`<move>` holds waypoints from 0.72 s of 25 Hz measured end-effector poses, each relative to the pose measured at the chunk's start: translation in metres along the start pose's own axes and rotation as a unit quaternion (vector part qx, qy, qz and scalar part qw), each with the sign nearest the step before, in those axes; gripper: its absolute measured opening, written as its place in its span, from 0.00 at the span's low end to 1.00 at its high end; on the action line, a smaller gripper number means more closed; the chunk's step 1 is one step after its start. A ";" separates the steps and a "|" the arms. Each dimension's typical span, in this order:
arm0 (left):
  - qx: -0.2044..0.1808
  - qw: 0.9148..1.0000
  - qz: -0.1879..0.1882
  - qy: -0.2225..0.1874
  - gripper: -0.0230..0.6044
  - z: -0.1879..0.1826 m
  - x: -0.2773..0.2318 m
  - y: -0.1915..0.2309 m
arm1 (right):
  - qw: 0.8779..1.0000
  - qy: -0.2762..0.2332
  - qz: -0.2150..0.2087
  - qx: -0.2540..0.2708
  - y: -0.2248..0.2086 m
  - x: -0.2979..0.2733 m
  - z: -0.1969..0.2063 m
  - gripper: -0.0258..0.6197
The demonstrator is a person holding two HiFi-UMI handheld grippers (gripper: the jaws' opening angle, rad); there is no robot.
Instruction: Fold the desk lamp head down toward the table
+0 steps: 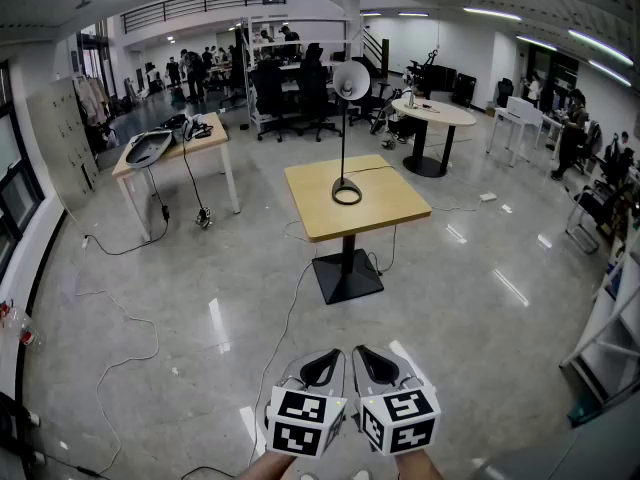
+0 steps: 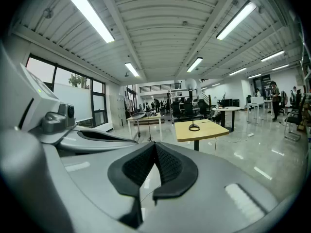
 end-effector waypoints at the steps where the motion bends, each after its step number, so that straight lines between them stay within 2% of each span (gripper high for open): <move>1: 0.000 1.000 0.000 0.000 0.07 0.000 0.000 -0.010 | 1.000 0.001 0.000 0.001 -0.005 0.009 0.001 0.04; 3: 0.001 1.000 0.002 -0.001 0.07 0.002 0.008 -0.013 | 1.000 0.001 0.000 0.002 0.001 0.015 0.003 0.04; 7: 0.003 1.000 0.012 0.000 0.07 0.010 0.046 0.061 | 1.000 0.005 0.006 0.003 0.074 -0.027 -0.003 0.04; 10: 0.004 1.000 0.016 0.001 0.07 0.002 0.051 0.099 | 1.000 0.004 0.011 0.001 0.097 -0.055 -0.017 0.04; 12: 0.004 1.000 0.015 0.000 0.07 0.010 0.058 0.112 | 1.000 -0.001 0.015 0.002 0.109 -0.061 -0.012 0.04; 15: 0.008 1.000 0.019 -0.005 0.07 0.025 0.057 0.104 | 1.000 -0.002 0.024 0.006 0.107 -0.051 0.005 0.04; 18: 0.011 1.000 0.023 -0.004 0.07 0.025 0.017 0.095 | 1.000 0.002 0.028 0.008 0.070 -0.062 0.012 0.04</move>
Point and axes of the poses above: the fingertips, and each gripper's own axes: x backward along the fingers, y to its left, z out of its underside, the point moved 6 cm from there along x, backward along the fingers, and after that the axes turned 1 degree about -x, right-handed, at the moved point
